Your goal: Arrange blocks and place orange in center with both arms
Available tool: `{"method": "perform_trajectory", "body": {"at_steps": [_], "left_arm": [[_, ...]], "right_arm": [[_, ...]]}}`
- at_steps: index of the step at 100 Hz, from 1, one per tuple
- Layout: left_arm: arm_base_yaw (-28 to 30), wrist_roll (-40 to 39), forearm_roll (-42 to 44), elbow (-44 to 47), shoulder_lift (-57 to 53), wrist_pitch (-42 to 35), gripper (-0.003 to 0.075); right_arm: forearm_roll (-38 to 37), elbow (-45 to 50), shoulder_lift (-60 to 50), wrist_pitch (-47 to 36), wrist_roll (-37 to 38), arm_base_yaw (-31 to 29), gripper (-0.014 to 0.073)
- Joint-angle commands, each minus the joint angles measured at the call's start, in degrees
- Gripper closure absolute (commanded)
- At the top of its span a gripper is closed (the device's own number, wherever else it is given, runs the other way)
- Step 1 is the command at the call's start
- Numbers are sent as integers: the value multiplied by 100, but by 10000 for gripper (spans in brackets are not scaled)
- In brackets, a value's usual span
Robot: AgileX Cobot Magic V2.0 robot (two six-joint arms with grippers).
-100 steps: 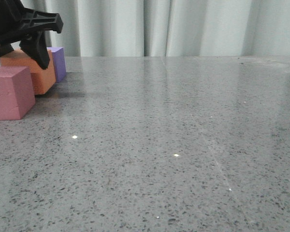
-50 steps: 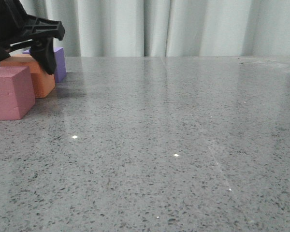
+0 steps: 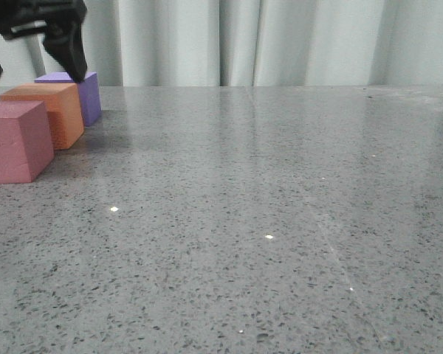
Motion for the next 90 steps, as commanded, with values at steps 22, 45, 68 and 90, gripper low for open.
{"method": "perform_trajectory", "body": {"at_steps": [22,45,68,90], "left_arm": [[0,210,302,-58,-1731,-79,56],[0,210,536,780,-3091,135,151],[0,210,394,1961,-4511,135,397],[0,210,439,2771,-5416,171,742]], "right_arm": [[4,-77,-129,-489,-38,-38,661],[4,-77,-129,-489,-38,-38,661],[4,-77,-129,-489,-38,-38,661],[4,-77,-129,-489,-38,-38,661]]}}
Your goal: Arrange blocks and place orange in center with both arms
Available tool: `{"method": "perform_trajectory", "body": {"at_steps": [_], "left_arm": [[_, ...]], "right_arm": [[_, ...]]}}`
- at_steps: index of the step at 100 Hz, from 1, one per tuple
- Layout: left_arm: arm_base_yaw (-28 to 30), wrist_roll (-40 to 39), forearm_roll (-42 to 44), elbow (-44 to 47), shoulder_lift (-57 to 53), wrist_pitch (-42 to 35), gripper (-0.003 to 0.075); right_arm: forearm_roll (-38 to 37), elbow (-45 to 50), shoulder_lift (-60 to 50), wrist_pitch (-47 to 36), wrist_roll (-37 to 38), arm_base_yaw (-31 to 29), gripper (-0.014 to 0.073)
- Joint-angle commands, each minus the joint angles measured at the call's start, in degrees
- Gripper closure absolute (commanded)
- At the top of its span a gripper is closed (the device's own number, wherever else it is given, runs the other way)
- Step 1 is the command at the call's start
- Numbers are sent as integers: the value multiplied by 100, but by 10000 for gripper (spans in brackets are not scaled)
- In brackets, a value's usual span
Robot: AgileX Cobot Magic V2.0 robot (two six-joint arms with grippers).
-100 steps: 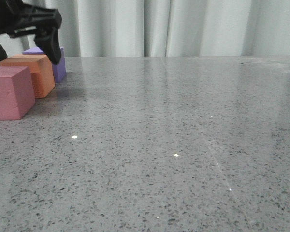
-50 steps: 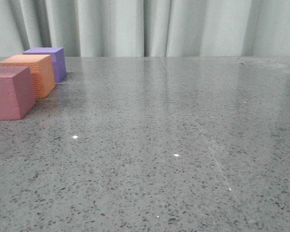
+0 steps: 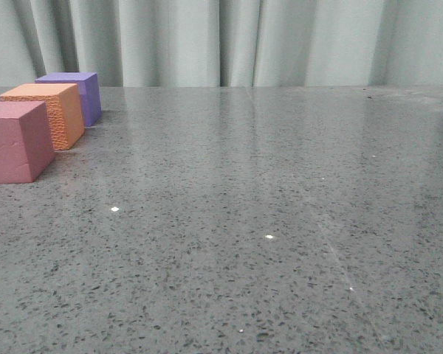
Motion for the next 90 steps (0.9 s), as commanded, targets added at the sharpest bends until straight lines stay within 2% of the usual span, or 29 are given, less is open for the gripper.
{"method": "perform_trajectory", "body": {"at_steps": [1,24,65,74,79,90], "left_arm": [[0,24,63,106,-242,-353,737],[0,24,52,254,-351,-99,739],[0,24,184,274,-351,-149,739],[27,24,528,484,-427,-657,739],[87,91,528,756,-551,-1254,739],[356,895,-157,1491,-869,-2482,739]], "right_arm": [[4,-77,-129,-489,-38,-38,661],[4,-77,-129,-489,-38,-38,661],[4,-77,-129,-489,-38,-38,661],[4,-77,-129,-489,-38,-38,661],[4,-77,-129,-489,-38,-38,661],[4,-77,-129,-484,-38,-38,661]]}}
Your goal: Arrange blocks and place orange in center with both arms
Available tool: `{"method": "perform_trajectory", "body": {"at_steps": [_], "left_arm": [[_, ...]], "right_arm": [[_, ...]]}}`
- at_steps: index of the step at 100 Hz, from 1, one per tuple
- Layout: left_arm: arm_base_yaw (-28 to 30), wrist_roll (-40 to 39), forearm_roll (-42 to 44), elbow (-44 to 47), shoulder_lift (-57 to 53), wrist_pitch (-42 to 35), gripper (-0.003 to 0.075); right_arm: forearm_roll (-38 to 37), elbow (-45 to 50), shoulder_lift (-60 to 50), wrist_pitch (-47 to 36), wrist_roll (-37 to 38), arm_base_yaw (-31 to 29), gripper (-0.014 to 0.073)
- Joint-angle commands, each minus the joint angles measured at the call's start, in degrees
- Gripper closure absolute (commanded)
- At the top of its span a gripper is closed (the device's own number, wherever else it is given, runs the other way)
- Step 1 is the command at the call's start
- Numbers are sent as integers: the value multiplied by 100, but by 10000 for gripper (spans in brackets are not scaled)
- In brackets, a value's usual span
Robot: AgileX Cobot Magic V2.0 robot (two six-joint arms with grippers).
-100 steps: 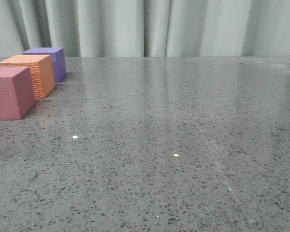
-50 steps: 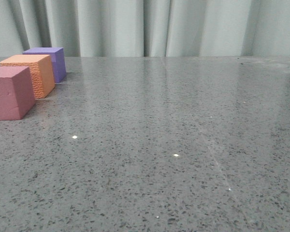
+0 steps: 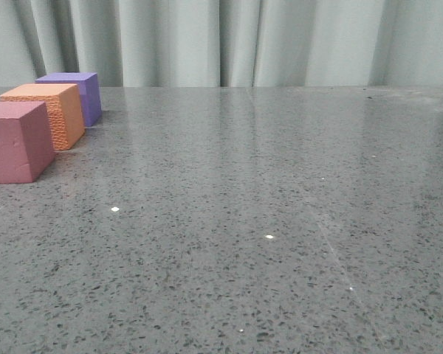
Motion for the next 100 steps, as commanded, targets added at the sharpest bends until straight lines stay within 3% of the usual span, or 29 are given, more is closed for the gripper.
{"method": "perform_trajectory", "body": {"at_steps": [1,20,46,100], "left_arm": [[209,674,-399,409,-218,-1396,739],[647,998,-499,1761,-1007,-2592,739],[1232,998,-898,2989,-2695,-2719,739],[1473,998,-976,3341,-2953,-2717,739]], "right_arm": [[4,-77,-129,-484,-38,-38,661],[4,-77,-129,-475,-38,-38,661],[4,-77,-129,-475,-38,-38,661],[4,-77,-129,-473,-38,-38,661]]}}
